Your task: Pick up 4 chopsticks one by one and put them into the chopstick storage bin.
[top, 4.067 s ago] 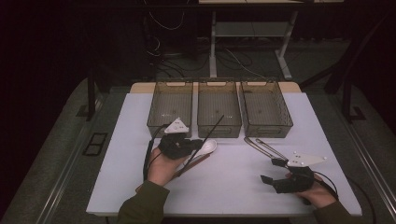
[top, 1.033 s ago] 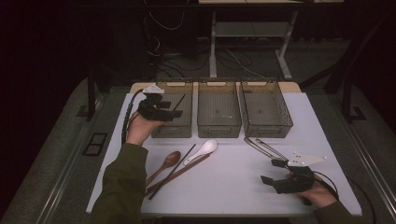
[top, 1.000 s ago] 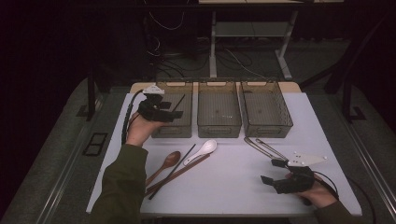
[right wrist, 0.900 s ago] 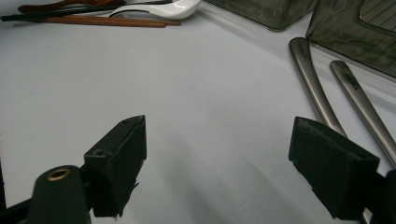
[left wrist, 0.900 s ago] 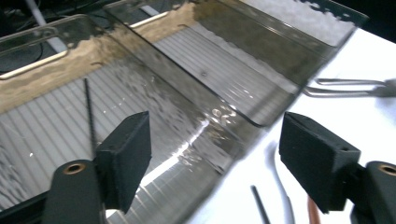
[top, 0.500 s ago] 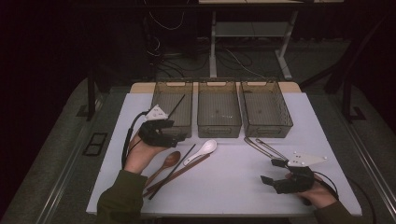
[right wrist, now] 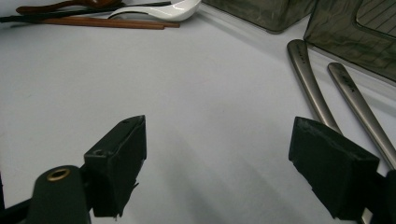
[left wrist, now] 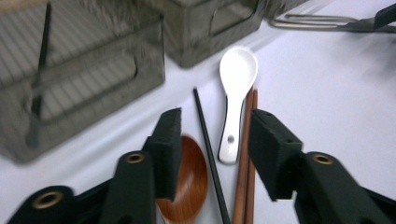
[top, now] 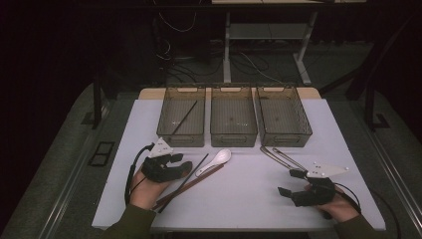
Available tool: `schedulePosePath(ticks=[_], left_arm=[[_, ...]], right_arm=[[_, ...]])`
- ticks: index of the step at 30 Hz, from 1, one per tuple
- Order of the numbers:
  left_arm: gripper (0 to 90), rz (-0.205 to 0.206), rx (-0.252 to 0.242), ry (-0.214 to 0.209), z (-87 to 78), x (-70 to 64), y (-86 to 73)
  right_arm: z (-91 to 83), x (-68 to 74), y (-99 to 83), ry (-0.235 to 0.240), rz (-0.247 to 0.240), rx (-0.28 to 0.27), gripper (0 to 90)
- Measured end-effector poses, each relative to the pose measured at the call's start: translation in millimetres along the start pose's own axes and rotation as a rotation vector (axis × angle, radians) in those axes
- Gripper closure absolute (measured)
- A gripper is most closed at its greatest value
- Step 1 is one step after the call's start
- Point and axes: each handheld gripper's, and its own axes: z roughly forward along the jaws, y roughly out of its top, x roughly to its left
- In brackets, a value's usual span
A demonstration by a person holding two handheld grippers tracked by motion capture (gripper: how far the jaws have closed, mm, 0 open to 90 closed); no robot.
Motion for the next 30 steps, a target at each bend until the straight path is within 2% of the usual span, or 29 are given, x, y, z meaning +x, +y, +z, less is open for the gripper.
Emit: schedulePosePath(ticks=[1,3,7,10,13,18,24,30], left_arm=[[58.1,-0.010,0.011,0.011,0.4,-0.7,-3.9],[61.2,-0.037,0.019,0.005,2.1,-2.3,-11.0],[67.1,-0.042,0.058,0.015,5.0,-4.7,-20.7],[70.3,-0.059,0.082,0.024,6.5,-0.4,-25.3],[73.5,-0.087,0.097,-0.002,9.2,0.9,-30.0],[76.7,-0.080,0.121,-0.019,13.0,-1.5,-30.2],[76.9,-0.094,0.154,-0.036,19.3,-3.2,-32.9],[76.9,-0.096,0.174,-0.028,22.1,-2.3,-34.6]], right_arm=[[0.1,0.0,0.0,0.000,-0.001,0.000,19.0],[-0.1,0.2,-0.1,0.000,-0.002,0.000,19.0],[-0.4,0.1,-0.1,-0.004,-0.002,0.000,19.0],[-0.6,0.2,-0.1,-0.005,-0.001,0.000,19.0],[-0.5,0.3,-0.2,-0.004,-0.006,-0.001,19.0],[-0.2,0.2,-0.1,-0.005,-0.005,0.002,19.0],[-0.1,0.9,-0.1,-0.006,-0.010,0.001,19.0],[0.1,0.9,-0.1,-0.007,-0.012,0.001,19.0]])
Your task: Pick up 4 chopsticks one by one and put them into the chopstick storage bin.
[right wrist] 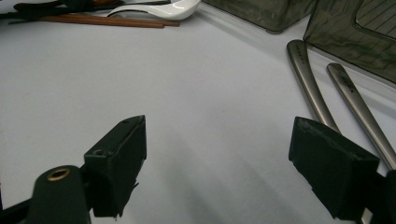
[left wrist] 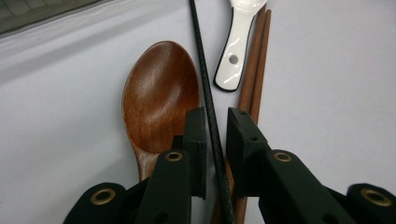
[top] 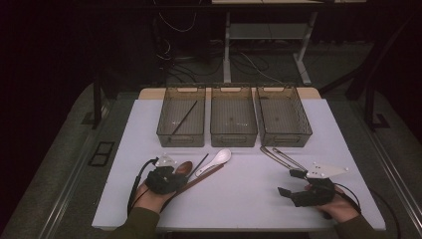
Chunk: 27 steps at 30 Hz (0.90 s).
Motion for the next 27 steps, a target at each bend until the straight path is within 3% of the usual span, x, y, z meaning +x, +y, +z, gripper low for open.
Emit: schedulePosePath(ticks=[27], left_arm=[[84.9,0.014,0.034,0.058,4.3,-4.2,1.1]], right_arm=[[0.4,0.7,0.2,0.002,0.001,0.000,19.0]])
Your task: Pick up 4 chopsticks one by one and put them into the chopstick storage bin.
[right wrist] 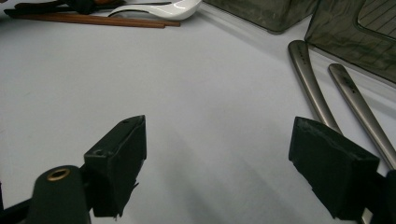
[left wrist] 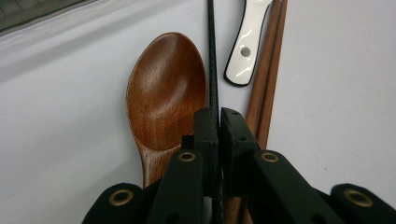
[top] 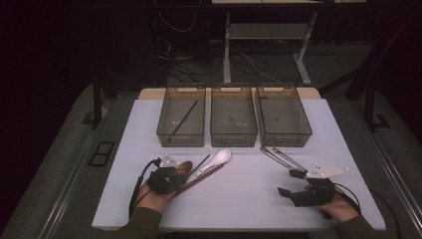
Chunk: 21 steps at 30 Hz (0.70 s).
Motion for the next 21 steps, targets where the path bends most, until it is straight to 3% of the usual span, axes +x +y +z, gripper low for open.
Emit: schedulePosePath(ticks=[21], left_arm=[[85.4,0.033,-0.016,-0.028,-8.4,-3.4,5.4]], right_arm=[[-0.2,0.4,0.5,0.001,-0.001,-0.003,18.6]])
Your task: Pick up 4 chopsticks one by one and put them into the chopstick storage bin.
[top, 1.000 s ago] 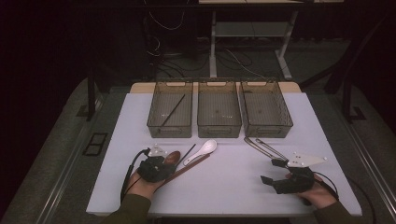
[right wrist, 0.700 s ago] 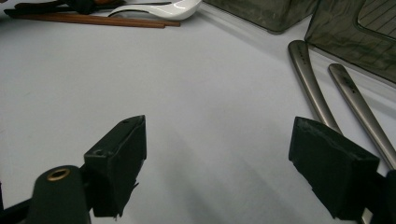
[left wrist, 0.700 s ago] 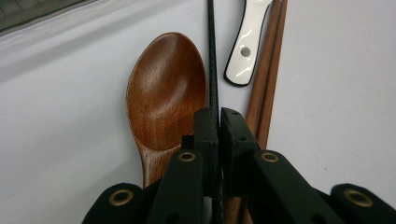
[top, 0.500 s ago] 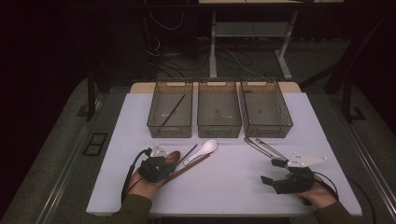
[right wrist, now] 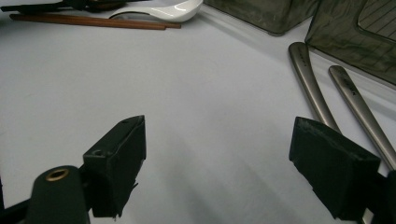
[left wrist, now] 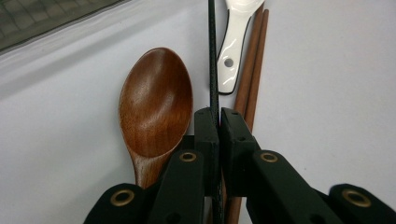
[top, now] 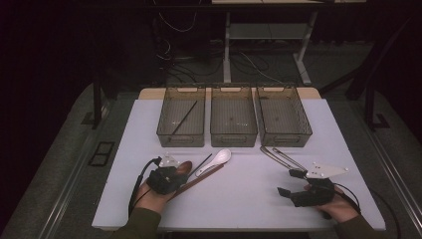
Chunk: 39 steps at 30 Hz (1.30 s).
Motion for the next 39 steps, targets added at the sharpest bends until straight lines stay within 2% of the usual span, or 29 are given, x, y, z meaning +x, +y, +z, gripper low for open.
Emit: schedulePosePath(ticks=[10,16,28,39], left_arm=[[85.4,0.002,-0.016,-0.035,-6.3,4.6,2.9],[85.4,0.003,-0.024,-0.060,-8.5,6.7,5.7],[85.3,0.011,-0.042,-0.082,-13.0,14.0,13.4],[85.3,0.008,-0.096,-0.102,-19.8,20.7,24.9]], right_arm=[[4.9,3.2,3.0,-0.005,0.006,-0.022,12.2],[8.9,1.3,3.5,-0.010,0.002,-0.019,12.2],[12.5,-0.5,3.5,-0.012,-0.001,-0.013,12.2],[12.9,-1.4,3.8,-0.009,0.001,-0.014,12.2]])
